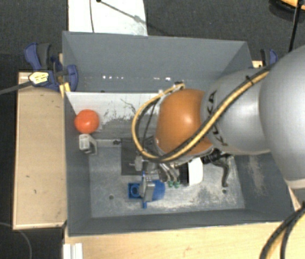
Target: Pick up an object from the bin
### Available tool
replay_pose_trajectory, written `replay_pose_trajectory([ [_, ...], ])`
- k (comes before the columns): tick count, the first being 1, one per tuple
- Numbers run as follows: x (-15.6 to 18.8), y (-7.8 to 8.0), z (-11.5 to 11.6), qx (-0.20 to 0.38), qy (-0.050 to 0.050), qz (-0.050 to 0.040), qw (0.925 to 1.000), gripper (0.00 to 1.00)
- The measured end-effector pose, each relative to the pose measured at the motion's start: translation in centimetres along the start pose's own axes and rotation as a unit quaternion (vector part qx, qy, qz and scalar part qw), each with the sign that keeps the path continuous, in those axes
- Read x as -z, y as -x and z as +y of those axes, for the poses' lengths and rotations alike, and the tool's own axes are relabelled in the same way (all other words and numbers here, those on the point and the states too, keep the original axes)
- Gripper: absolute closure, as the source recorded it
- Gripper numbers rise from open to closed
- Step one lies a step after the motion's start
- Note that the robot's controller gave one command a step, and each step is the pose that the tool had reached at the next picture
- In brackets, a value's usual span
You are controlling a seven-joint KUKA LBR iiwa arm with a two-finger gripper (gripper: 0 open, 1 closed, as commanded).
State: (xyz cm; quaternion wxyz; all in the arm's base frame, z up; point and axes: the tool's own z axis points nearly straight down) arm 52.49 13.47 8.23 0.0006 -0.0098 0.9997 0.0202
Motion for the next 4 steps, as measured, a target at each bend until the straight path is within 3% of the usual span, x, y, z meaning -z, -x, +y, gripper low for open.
replay_pose_trajectory([
  [1,0.0,-0.1,0.0,-0.001,0.0,0.0007,1.0,1.0],
  [2,-0.5,-2.1,-0.1,0.096,0.006,0.0015,0.9953,1.0],
  [3,-0.6,-2.1,-0.1,0.096,0.006,0.0015,0.9954,1.0],
  [4,3.1,-1.9,-0.5,0.097,0.005,0.0017,0.9953,1.0],
])
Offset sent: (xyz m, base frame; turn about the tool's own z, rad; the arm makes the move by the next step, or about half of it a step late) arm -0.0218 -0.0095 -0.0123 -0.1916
